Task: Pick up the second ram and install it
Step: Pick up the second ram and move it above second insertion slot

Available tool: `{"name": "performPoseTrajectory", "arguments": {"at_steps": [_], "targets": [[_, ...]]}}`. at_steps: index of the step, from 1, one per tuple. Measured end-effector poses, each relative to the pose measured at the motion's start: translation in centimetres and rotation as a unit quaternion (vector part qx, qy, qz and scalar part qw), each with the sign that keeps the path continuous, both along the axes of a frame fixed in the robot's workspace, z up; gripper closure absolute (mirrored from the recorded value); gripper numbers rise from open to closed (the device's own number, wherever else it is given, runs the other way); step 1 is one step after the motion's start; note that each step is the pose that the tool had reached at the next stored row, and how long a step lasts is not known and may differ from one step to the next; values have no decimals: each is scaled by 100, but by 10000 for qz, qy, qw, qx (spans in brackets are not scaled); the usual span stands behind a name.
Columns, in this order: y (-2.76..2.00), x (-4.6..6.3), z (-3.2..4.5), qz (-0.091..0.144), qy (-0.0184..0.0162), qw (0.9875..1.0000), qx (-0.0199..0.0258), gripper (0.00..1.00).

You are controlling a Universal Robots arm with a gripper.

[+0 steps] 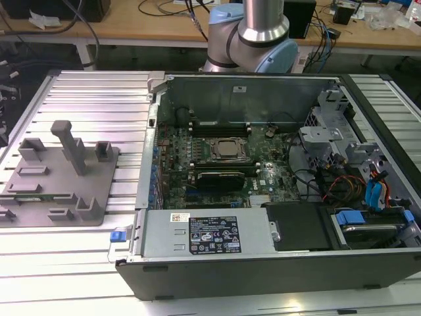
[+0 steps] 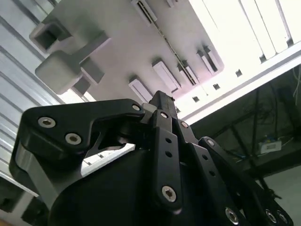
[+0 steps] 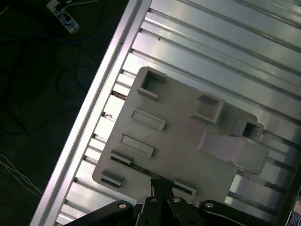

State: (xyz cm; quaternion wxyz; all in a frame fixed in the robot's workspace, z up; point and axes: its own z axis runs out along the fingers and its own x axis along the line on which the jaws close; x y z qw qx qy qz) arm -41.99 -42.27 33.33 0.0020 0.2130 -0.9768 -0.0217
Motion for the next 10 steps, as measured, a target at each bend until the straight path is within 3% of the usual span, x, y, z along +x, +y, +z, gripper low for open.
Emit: {"name": "performPoseTrajectory", "arguments": {"at_steps": [1, 2, 6, 8, 10], "targets": [[0, 0, 0, 172, 0, 9999, 0, 92], [0, 0, -1, 463, 0, 9989, 0, 92], [0, 0, -1, 868, 0, 9962, 0, 92], [0, 0, -2, 1231, 0, 9924, 0, 92], [0, 0, -2, 1434, 0, 9897, 0, 92]]}}
